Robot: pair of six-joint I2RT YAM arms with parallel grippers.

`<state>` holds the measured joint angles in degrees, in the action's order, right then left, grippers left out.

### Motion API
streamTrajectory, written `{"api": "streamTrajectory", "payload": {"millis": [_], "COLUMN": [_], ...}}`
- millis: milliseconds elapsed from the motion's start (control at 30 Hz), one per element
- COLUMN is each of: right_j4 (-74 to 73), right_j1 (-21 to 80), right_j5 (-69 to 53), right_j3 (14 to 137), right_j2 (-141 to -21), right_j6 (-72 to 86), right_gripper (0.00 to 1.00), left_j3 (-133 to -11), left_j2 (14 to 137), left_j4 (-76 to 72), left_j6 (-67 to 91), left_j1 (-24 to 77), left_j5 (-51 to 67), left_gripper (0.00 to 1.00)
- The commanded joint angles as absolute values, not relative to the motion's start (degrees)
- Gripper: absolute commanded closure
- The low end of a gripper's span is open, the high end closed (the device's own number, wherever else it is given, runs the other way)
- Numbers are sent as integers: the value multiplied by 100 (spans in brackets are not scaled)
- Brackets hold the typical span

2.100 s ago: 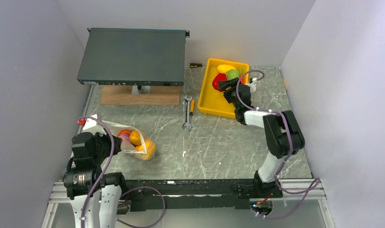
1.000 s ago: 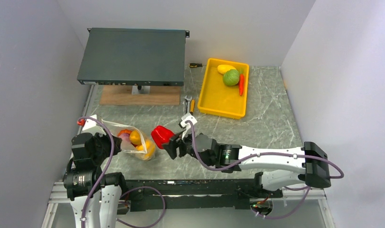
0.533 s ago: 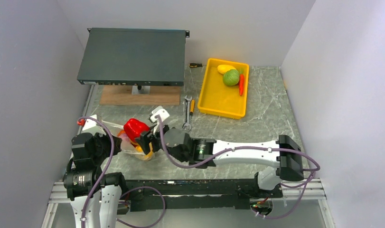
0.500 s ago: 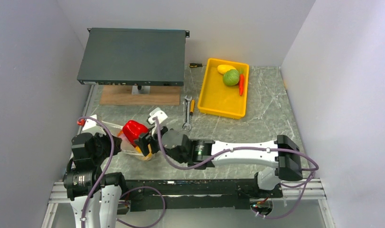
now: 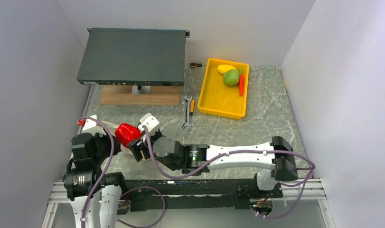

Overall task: Place the food in the zip-top bag and seal the zipper
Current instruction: Place the fake vegetable in the zipper food storage bag.

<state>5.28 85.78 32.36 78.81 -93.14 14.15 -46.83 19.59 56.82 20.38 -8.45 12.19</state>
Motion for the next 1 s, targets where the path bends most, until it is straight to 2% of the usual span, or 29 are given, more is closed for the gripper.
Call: {"api": "streamTrajectory", "payload": {"millis": [0, 267, 467, 567, 767, 833, 967], "right_j4": [735, 601, 54, -359, -729, -876, -1159], "right_j1": [8611, 8603, 8604, 8604, 8612, 8600, 8608], "right_j5": [3279, 3275, 3958, 4071, 3741, 3661, 3490], "right_j3": [8026, 7946, 8120, 8251, 8332, 8425, 8703], "right_j2": [-9405, -9696, -9850, -9969, -9946, -9947, -9939], "right_j6": [1699, 2859, 2514, 2231, 1952, 1900, 1868], "right_gripper": [85, 85, 80, 69, 27, 17, 7], "left_j3": [-4667, -4664, -4661, -4664, -4667, -4662, -4666], "left_j2": [1894, 1833, 1833, 1834, 1838, 1842, 1853], "left_j4": [5458, 5458, 5458, 5458, 5449, 5449, 5449], "left_j6": [1961, 1971, 1961, 1960, 1960, 1964, 1962], "left_j1": [-887, -894, -895, -895, -896, -905, -899], "left_j5": [1283, 1259, 1274, 1288, 1292, 1292, 1292], "left_gripper": [100, 100, 100, 100, 100, 100, 100]}}
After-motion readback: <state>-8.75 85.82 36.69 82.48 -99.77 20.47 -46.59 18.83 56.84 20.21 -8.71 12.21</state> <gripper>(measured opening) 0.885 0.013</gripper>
